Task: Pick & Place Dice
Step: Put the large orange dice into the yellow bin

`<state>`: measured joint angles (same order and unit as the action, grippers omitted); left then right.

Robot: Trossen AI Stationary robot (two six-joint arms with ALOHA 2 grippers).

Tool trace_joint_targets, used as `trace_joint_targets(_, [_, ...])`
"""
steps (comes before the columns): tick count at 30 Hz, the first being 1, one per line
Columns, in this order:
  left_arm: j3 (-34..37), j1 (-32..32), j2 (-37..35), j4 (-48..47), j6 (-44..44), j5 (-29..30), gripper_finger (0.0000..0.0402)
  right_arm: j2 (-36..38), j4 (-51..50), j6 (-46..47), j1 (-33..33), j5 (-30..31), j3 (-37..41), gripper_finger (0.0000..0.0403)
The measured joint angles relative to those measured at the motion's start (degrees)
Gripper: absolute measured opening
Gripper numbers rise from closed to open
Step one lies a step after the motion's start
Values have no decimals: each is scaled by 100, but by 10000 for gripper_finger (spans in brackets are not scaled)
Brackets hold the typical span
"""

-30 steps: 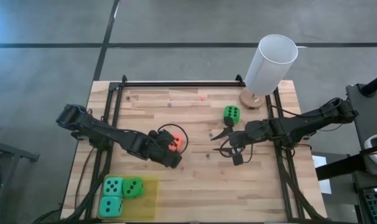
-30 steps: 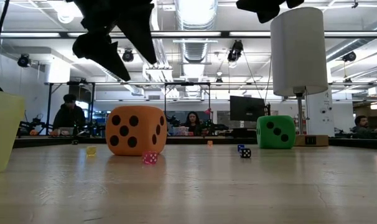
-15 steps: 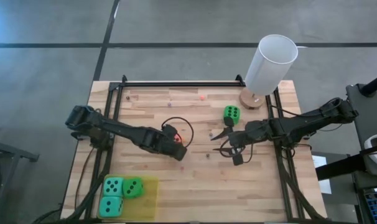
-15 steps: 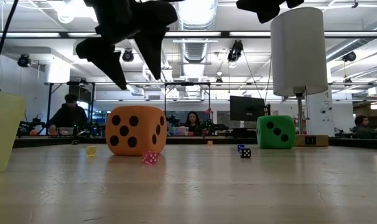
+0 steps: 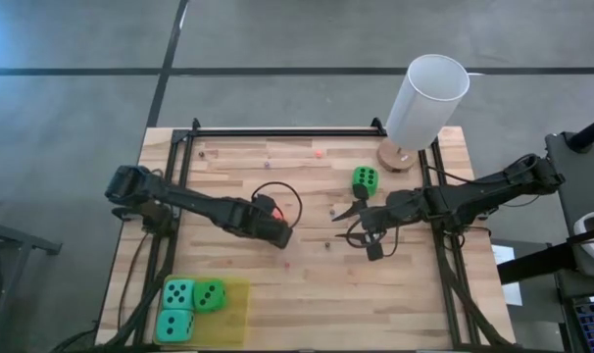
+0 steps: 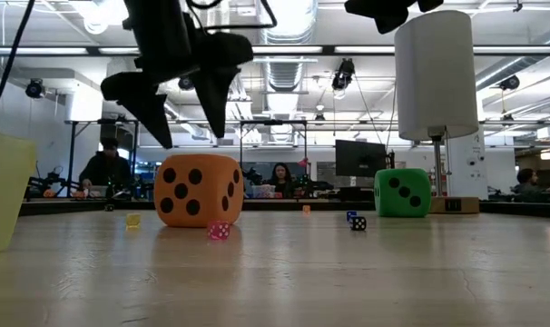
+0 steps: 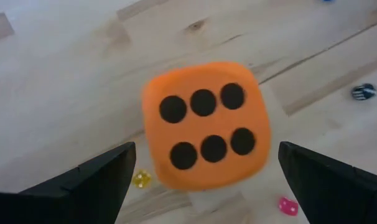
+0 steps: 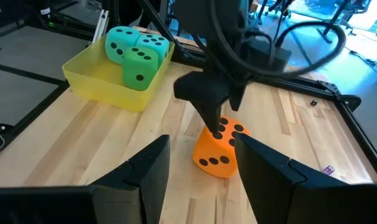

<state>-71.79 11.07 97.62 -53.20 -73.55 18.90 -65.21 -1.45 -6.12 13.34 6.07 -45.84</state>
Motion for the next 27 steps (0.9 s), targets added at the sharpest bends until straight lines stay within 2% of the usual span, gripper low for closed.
trace_joint_targets(27, [61,-297,240,409,307,-351,399,9,2,2,0,0,0,180])
